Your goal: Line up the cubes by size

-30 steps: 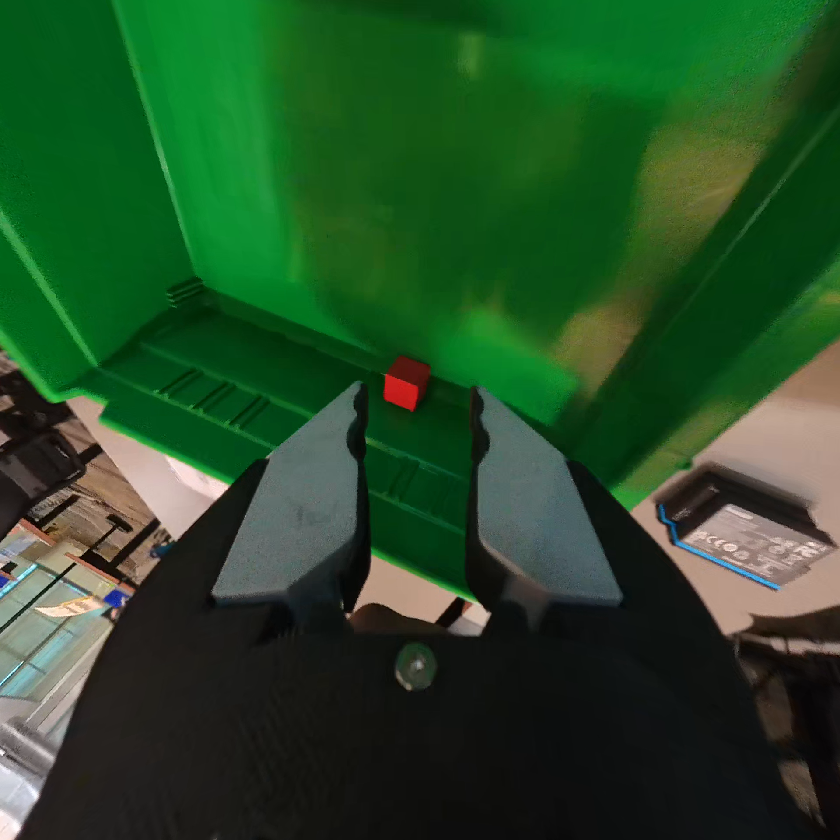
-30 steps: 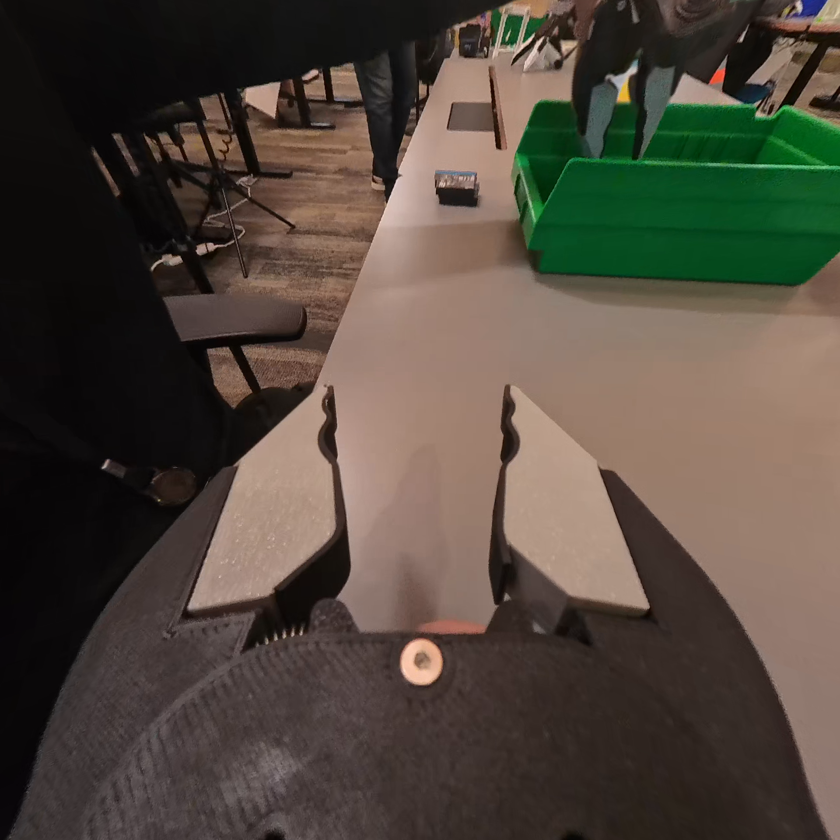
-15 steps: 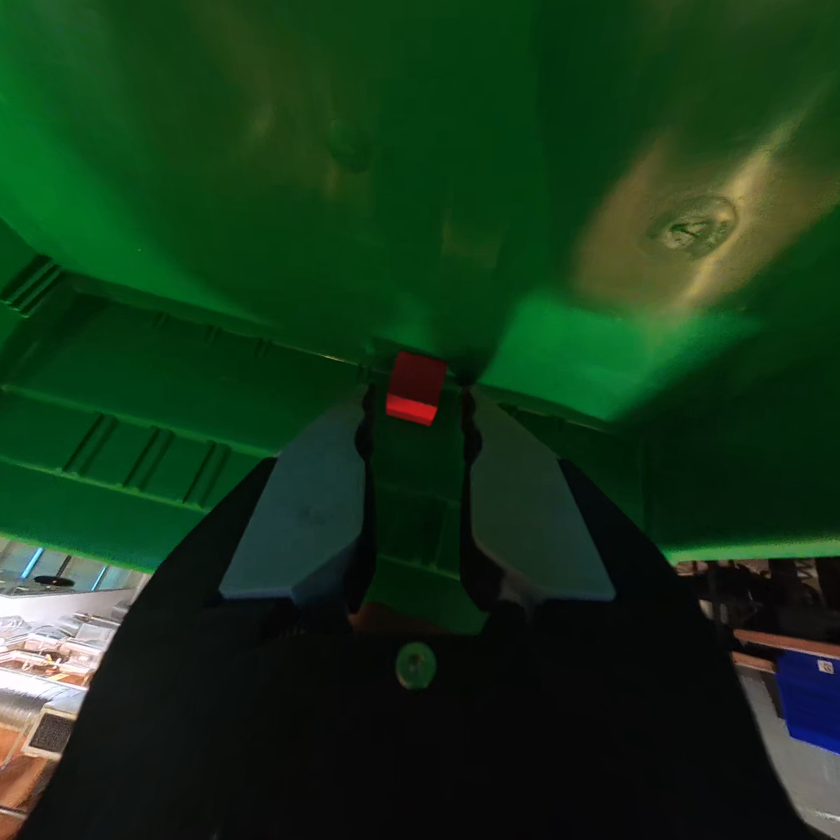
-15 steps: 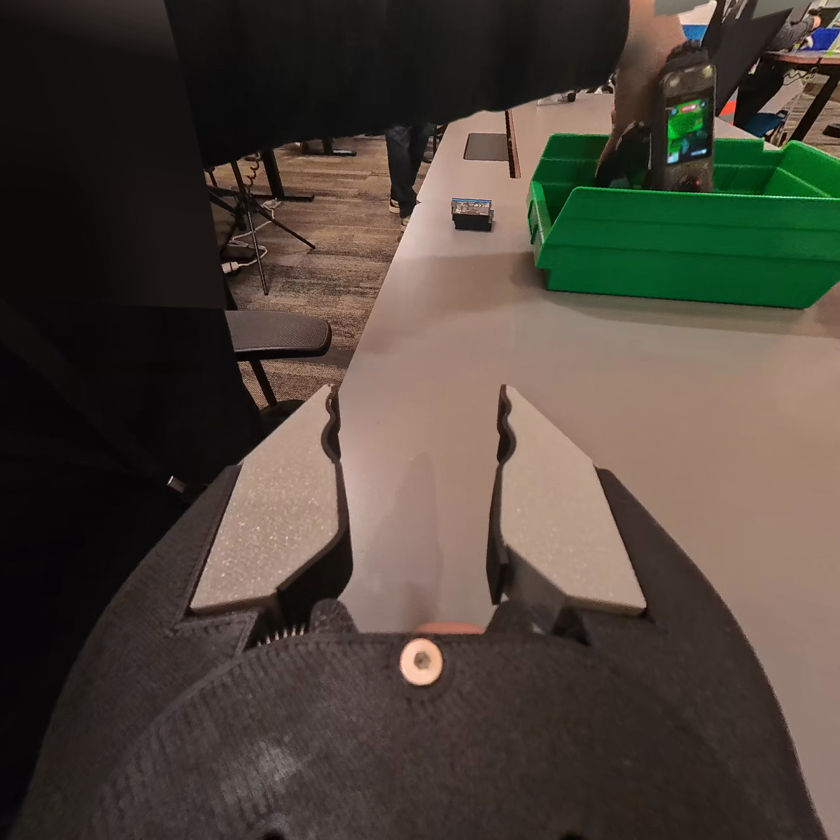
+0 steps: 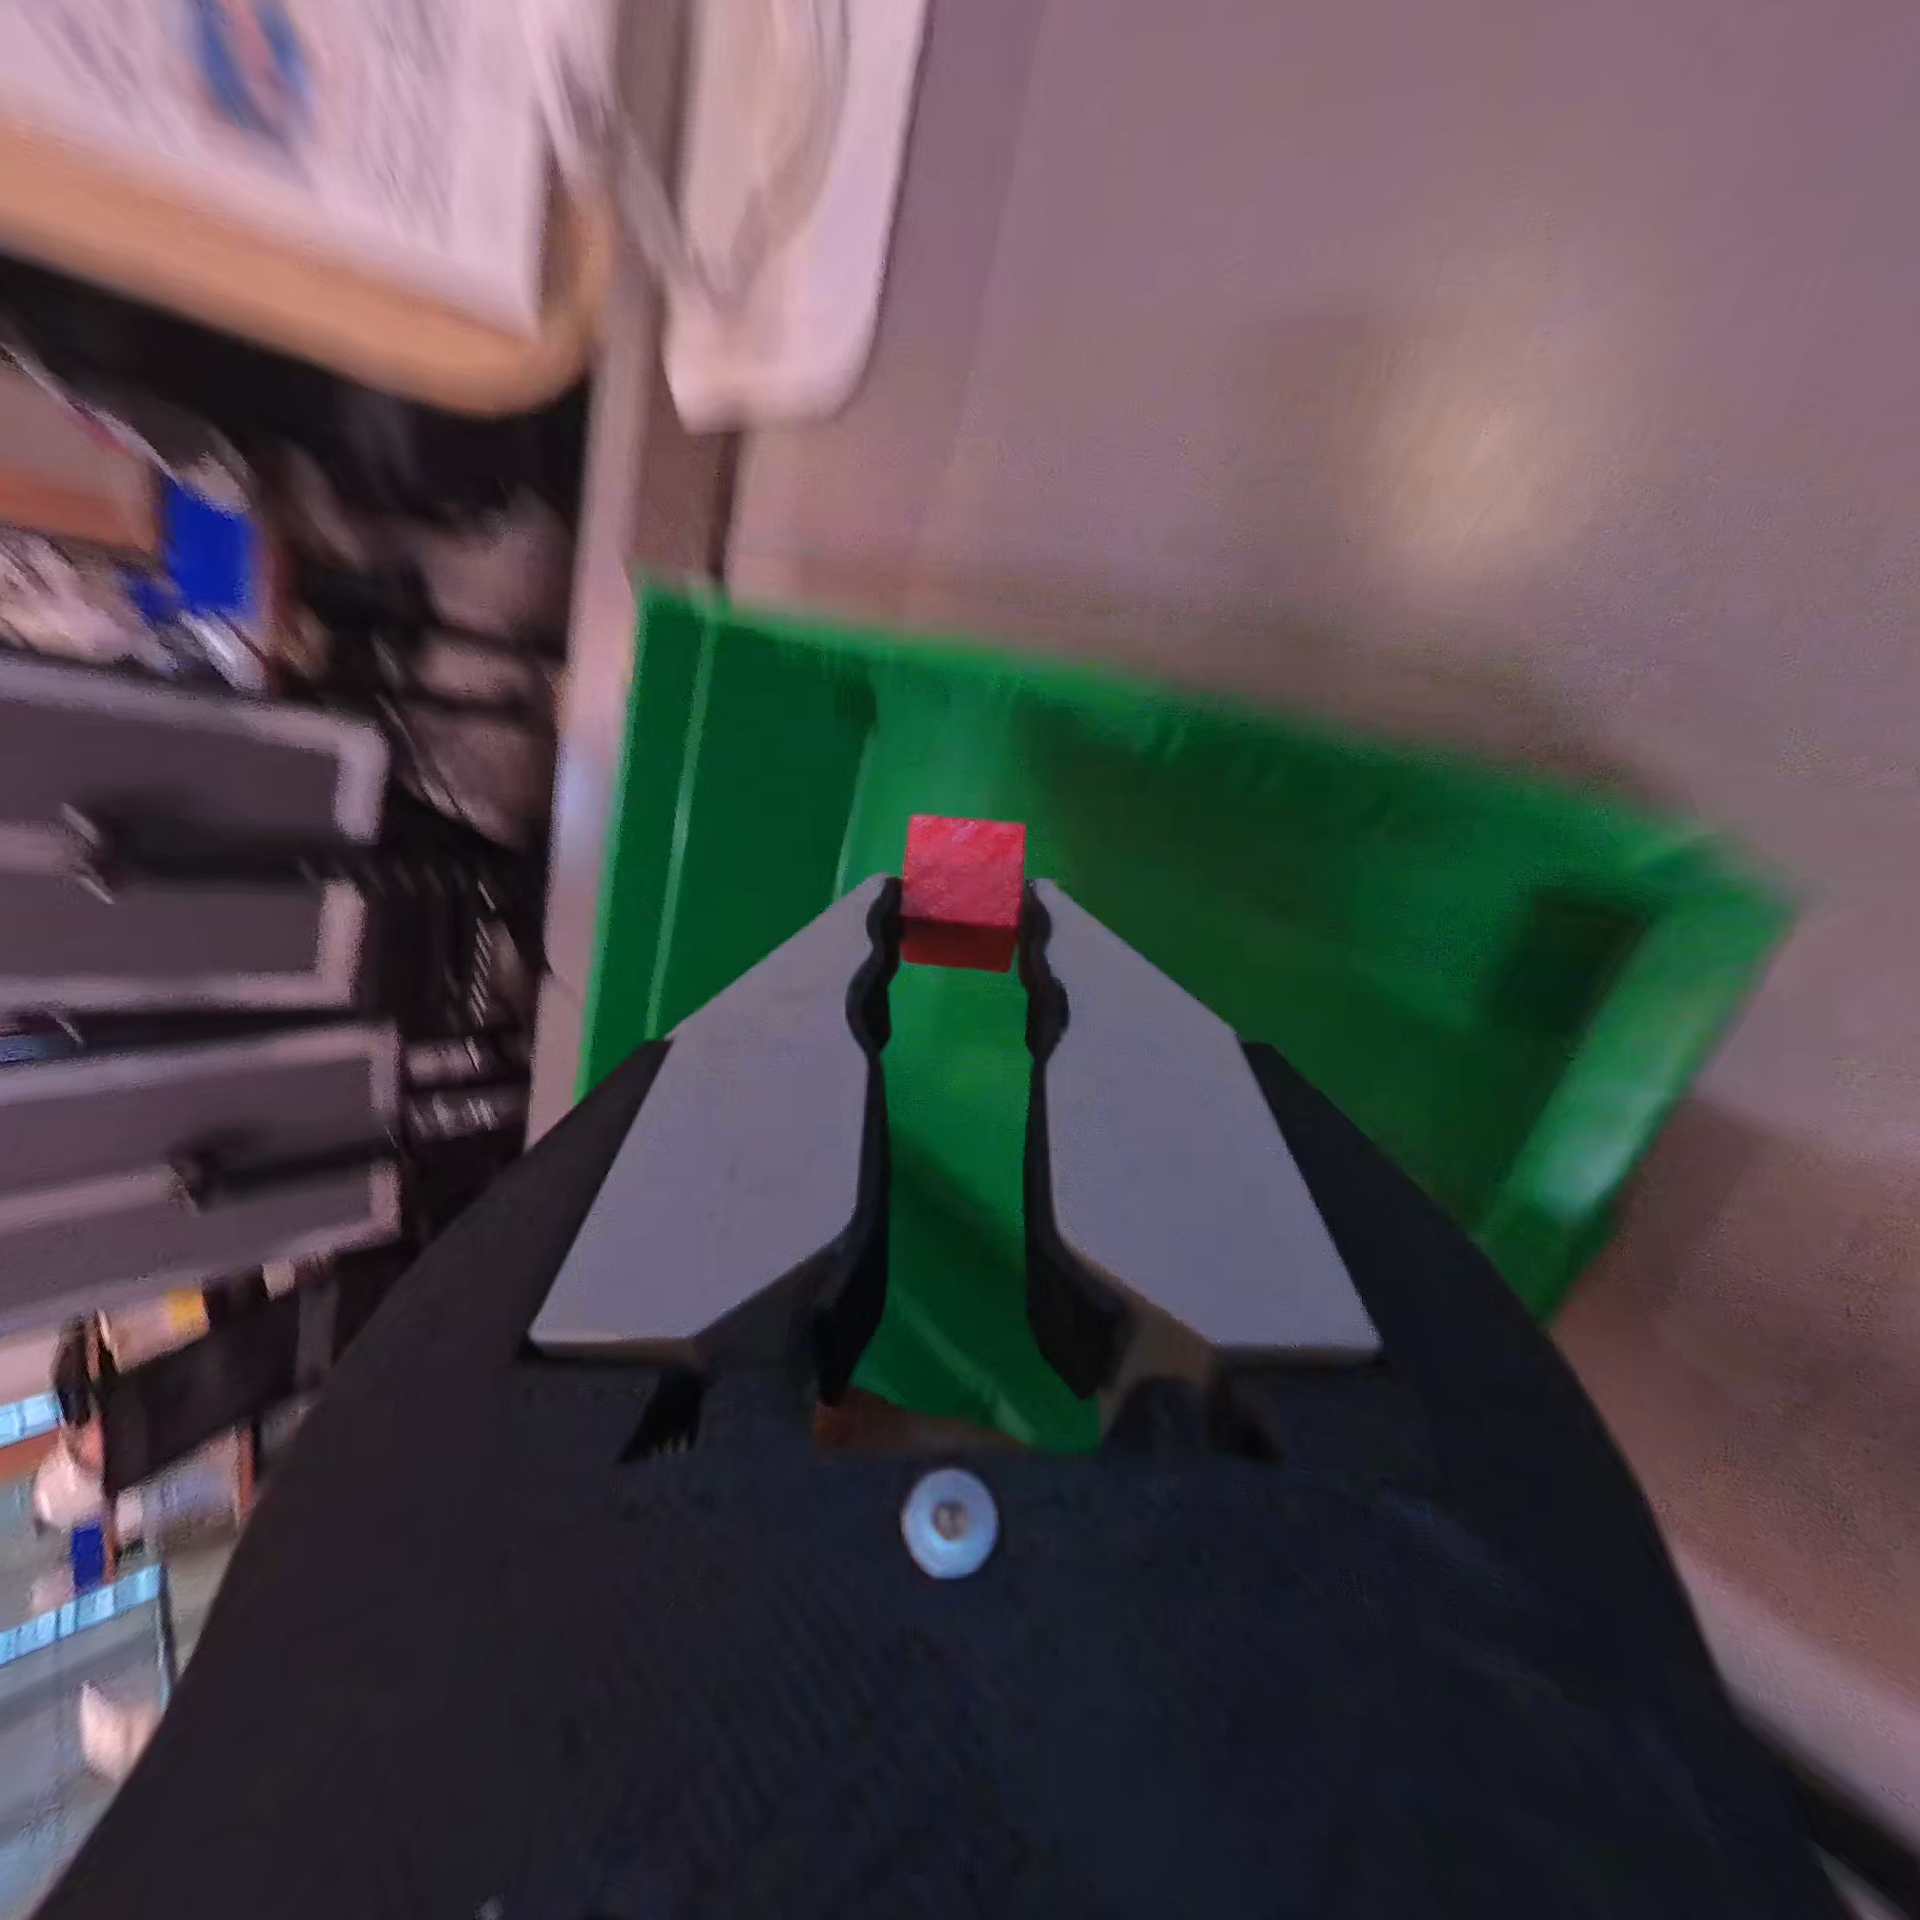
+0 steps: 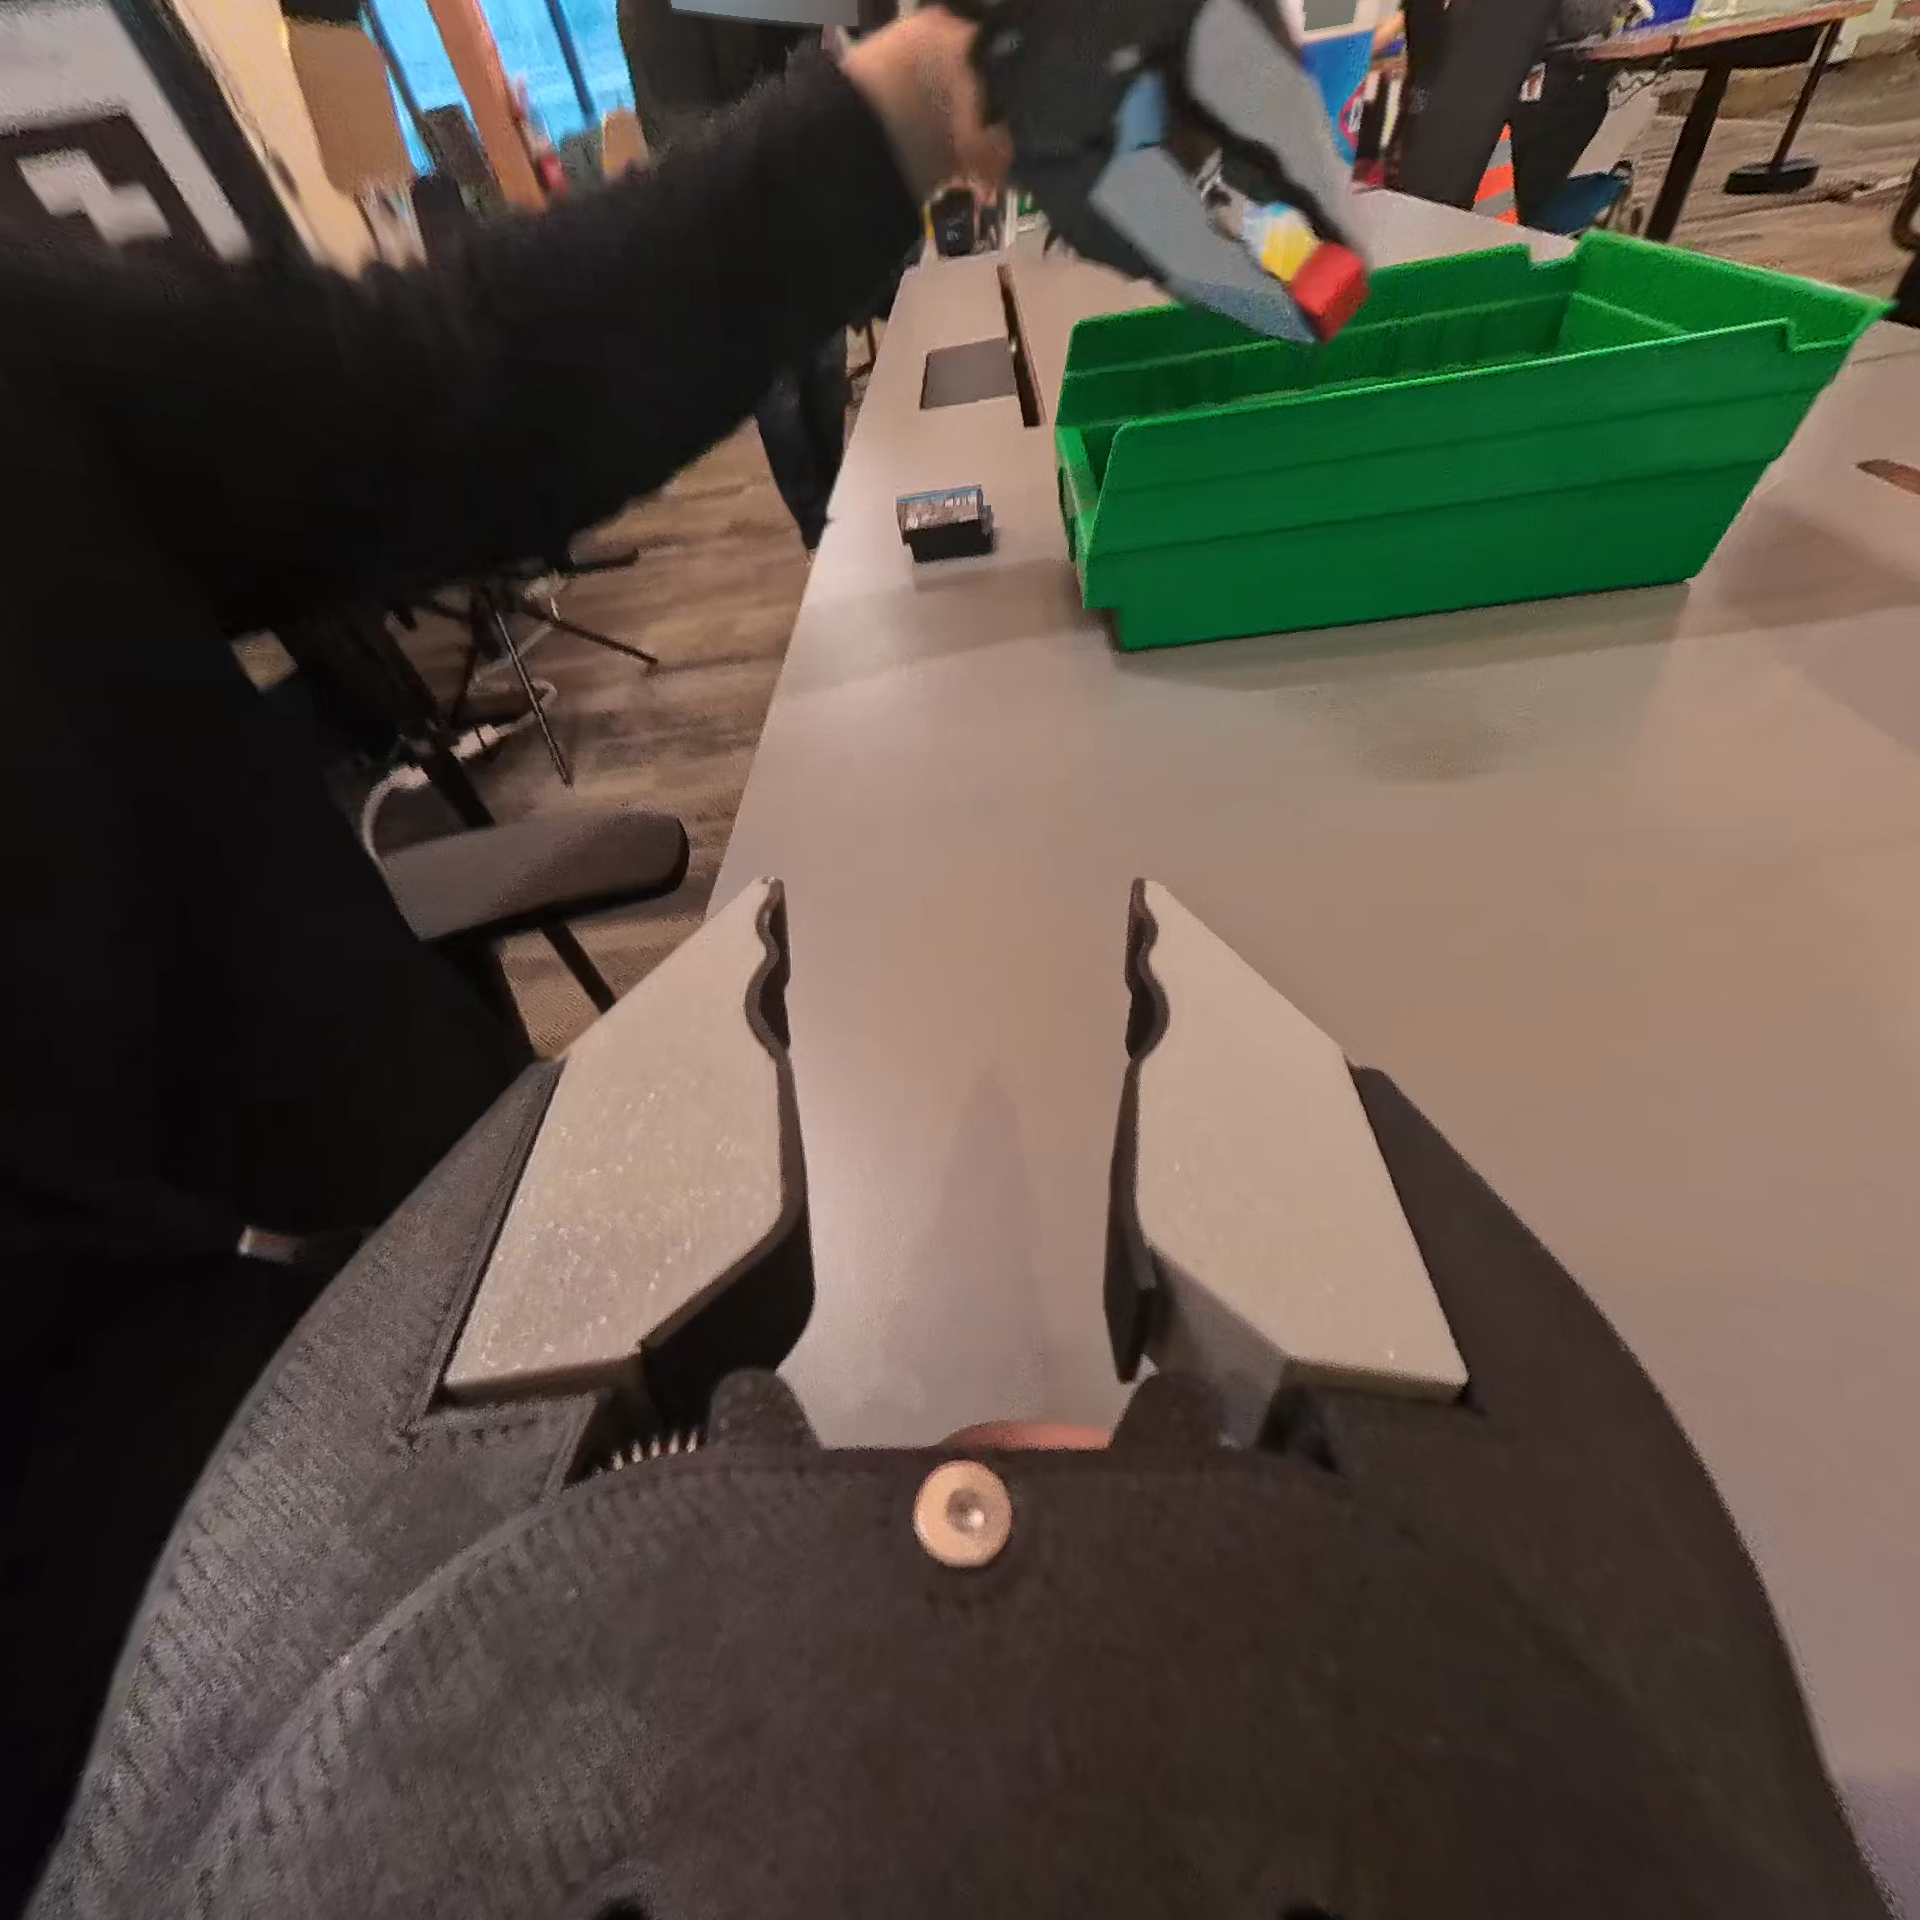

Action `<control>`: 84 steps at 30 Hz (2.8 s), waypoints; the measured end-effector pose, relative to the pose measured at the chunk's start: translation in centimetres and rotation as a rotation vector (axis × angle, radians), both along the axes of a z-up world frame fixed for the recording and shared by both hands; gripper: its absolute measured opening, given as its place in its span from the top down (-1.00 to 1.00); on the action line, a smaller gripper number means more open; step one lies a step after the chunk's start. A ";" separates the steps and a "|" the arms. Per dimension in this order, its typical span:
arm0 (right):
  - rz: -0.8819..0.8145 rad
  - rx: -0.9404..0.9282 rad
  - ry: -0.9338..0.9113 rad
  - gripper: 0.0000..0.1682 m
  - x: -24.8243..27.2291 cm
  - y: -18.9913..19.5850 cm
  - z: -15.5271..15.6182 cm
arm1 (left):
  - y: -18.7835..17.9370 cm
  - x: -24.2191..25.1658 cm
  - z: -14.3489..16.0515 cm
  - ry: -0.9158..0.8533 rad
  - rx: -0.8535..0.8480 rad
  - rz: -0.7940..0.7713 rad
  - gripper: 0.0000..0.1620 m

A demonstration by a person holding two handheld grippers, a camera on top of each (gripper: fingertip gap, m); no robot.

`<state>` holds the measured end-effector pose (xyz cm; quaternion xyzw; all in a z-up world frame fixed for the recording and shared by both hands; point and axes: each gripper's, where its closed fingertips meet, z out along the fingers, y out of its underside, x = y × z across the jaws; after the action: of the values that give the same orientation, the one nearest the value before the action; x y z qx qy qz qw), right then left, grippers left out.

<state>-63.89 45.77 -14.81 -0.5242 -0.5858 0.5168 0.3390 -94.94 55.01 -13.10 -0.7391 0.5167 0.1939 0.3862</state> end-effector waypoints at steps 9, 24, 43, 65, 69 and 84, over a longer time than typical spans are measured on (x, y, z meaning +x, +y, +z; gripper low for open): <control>-0.059 -0.238 0.118 0.40 -4.8 -0.5 5.2 | -9.0 21.3 3.9 -0.108 0.375 -0.400 0.76; 0.091 -0.338 0.105 0.78 -3.7 -3.9 6.4 | -11.3 27.4 4.2 -0.194 0.415 -0.483 0.75; -0.071 0.666 -1.233 0.77 25.5 24.8 -5.0 | -14.7 21.4 -5.5 -0.447 0.187 -0.281 0.86; -0.039 0.521 -1.232 0.57 25.1 24.8 -8.4 | -15.5 20.1 -5.3 -0.583 0.150 -0.240 0.60; -0.197 0.493 -1.101 0.39 24.6 24.0 -5.4 | -14.6 18.6 -4.2 -0.619 0.192 -0.141 0.45; -0.902 0.256 -0.333 -0.15 12.3 9.6 -2.2 | -6.8 4.4 -4.0 -0.664 0.378 0.749 0.13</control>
<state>-51.64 55.40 -17.03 -0.7551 -0.4058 0.1518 0.4921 -90.56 48.21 -17.10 -0.8121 0.0237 0.1639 0.5595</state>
